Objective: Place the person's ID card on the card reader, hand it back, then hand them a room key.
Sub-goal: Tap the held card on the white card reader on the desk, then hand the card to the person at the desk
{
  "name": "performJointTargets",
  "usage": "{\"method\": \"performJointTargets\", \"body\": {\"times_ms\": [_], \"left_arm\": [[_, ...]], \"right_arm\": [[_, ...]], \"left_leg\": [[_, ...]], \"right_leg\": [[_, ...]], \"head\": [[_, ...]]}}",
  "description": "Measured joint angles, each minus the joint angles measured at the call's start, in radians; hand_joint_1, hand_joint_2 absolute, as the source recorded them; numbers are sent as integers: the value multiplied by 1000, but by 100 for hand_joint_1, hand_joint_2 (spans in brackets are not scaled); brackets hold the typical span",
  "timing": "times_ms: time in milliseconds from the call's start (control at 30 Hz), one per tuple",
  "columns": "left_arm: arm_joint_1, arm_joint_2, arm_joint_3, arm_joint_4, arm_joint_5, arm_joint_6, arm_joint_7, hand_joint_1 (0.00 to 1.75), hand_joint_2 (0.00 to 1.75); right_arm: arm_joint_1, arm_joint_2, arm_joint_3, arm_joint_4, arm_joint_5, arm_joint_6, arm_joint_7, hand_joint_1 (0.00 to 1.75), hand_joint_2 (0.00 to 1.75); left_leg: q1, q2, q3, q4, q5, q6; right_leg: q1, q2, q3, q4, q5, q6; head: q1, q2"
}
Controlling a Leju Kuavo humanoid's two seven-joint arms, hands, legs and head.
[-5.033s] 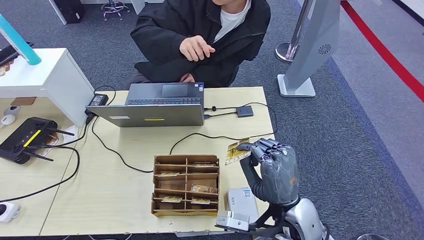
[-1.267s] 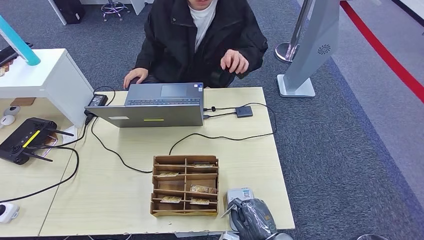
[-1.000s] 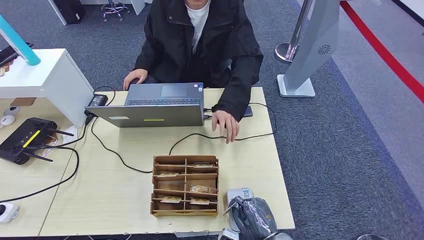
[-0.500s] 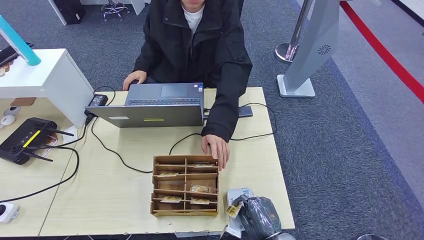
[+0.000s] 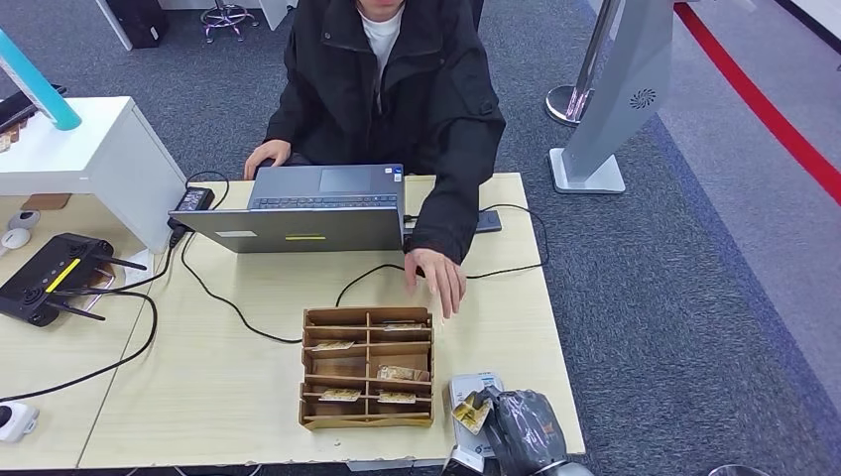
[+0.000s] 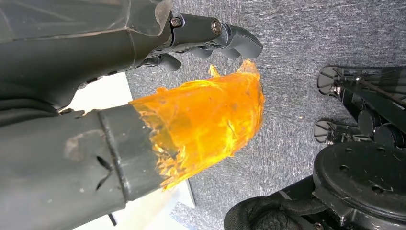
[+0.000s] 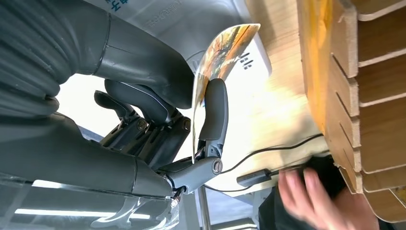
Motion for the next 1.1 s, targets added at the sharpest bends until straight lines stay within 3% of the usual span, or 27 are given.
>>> {"method": "performJointTargets", "body": {"times_ms": [1100], "left_arm": [[-1, 0, 2, 0, -24, -21, -1, 0, 0]], "right_arm": [[-16, -6, 3, 35, -3, 59, 18, 175, 175]], "left_leg": [[0, 0, 4, 0, -2, 0]], "right_leg": [[0, 0, 2, 0, -1, 0]], "head": [[0, 0]]}}
